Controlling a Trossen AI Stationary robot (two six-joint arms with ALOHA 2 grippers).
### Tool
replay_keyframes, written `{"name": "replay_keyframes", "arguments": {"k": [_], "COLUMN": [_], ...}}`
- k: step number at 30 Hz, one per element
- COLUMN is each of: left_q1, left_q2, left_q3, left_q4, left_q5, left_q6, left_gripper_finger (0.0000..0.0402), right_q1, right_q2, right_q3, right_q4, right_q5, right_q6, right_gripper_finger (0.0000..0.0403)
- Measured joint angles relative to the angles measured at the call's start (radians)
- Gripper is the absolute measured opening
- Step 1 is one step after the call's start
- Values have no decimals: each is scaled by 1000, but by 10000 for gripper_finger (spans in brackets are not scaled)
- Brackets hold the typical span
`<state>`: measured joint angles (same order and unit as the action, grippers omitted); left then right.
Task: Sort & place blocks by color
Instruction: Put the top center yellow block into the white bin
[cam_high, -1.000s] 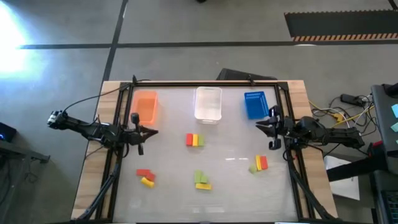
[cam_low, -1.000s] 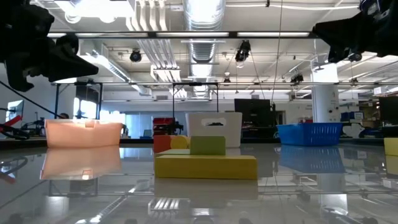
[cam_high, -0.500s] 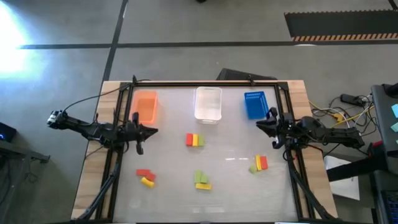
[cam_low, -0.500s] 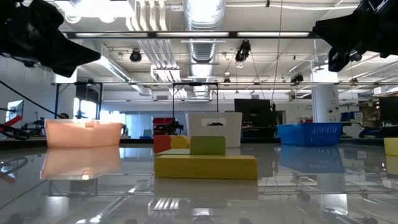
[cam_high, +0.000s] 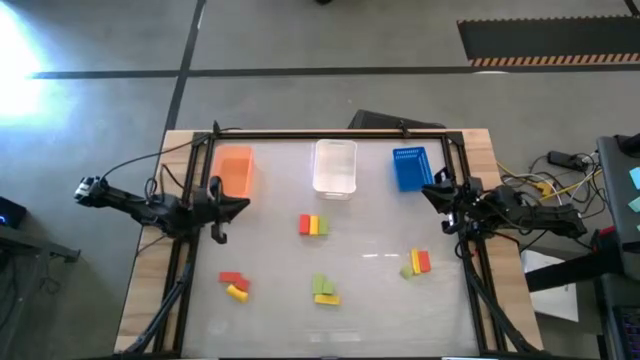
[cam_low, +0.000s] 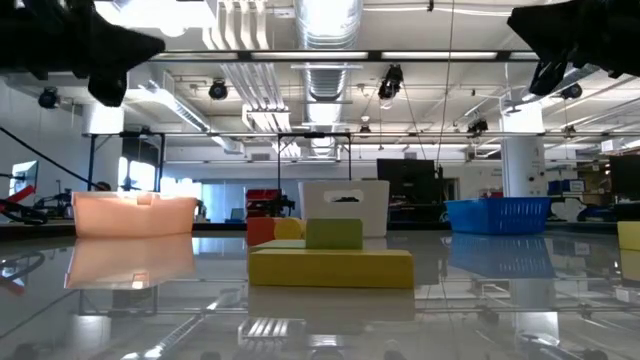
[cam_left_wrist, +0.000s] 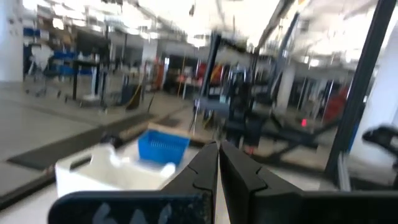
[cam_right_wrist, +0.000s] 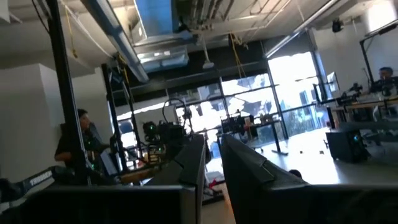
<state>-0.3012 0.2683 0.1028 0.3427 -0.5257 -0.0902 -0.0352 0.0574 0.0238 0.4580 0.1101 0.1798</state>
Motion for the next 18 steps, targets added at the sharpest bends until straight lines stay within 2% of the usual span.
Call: {"name": "replay_keyframes", "arguments": {"k": [5, 12, 18], "left_q1": [0, 0, 0], "left_q2": [24, 37, 35], "left_q3": [0, 0, 0], "left_q4": [138, 236, 267], "left_q5": [-5, -6, -7], "left_q6": [126, 283, 315], "left_gripper_finger": [2, 2, 2], "right_q1": [0, 0, 0], "right_q2": [94, 361, 575], "right_q3": [0, 6, 115], "right_q4": [115, 379, 388], "right_q5": [22, 23, 59], "right_q6": [-15, -16, -26], "right_gripper_finger": [43, 43, 43]}}
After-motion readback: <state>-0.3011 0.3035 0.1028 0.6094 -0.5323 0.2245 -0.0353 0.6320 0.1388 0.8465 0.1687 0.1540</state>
